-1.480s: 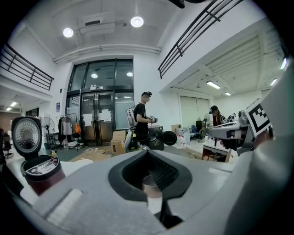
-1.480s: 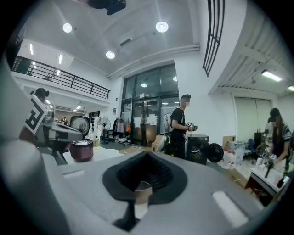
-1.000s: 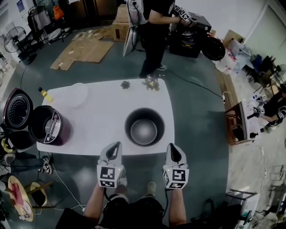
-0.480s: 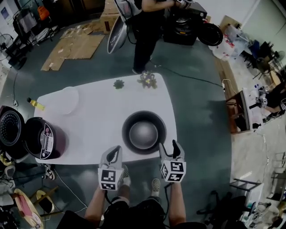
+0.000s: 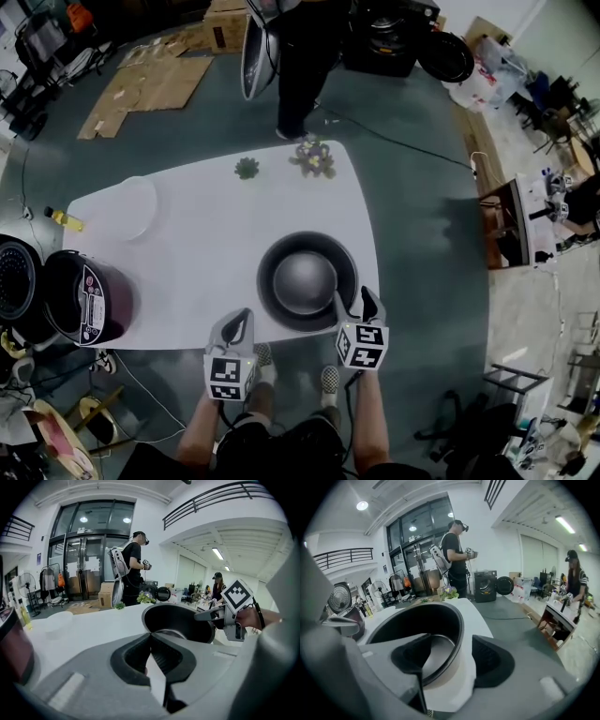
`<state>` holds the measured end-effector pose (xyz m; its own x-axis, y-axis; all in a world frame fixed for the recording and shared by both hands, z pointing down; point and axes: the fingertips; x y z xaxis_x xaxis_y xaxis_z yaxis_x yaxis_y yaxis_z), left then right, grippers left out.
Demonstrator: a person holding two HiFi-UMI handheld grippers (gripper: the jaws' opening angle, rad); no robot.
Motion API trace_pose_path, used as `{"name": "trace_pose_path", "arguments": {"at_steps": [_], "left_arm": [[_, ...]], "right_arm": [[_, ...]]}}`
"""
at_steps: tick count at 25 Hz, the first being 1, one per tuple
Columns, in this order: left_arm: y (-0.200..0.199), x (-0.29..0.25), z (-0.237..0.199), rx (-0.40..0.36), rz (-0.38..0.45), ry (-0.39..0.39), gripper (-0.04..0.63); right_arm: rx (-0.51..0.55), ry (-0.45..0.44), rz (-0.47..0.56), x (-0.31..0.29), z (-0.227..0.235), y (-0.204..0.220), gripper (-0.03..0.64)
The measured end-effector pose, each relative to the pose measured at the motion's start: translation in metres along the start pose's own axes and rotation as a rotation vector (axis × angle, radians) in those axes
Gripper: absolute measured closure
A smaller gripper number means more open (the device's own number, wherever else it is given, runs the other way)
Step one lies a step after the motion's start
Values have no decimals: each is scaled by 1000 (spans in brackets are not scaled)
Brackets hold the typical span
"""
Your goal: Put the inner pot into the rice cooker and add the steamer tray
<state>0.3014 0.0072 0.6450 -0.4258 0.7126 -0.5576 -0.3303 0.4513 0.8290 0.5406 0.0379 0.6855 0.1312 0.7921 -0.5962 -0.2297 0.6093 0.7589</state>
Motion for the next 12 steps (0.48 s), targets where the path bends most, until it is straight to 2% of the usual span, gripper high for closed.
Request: {"name": "trace_pose_path", "arguments": {"at_steps": [9, 12], "left_arm": [[12, -10, -18, 24, -29, -16, 584], [15, -11, -24, 43, -40, -24, 584]], "right_arm": [[-64, 12, -97, -26, 10, 17, 353], [-94, 24, -136, -30, 10, 22, 411]]}}
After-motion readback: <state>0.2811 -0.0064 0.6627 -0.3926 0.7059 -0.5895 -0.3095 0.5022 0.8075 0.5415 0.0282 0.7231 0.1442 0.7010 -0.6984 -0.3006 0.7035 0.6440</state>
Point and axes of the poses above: the fingertips, and each gripper's own axes: x backward along the fingers, z to its right, y out of its underside, and after that the axes turned 10 degrees about -y, right-handed
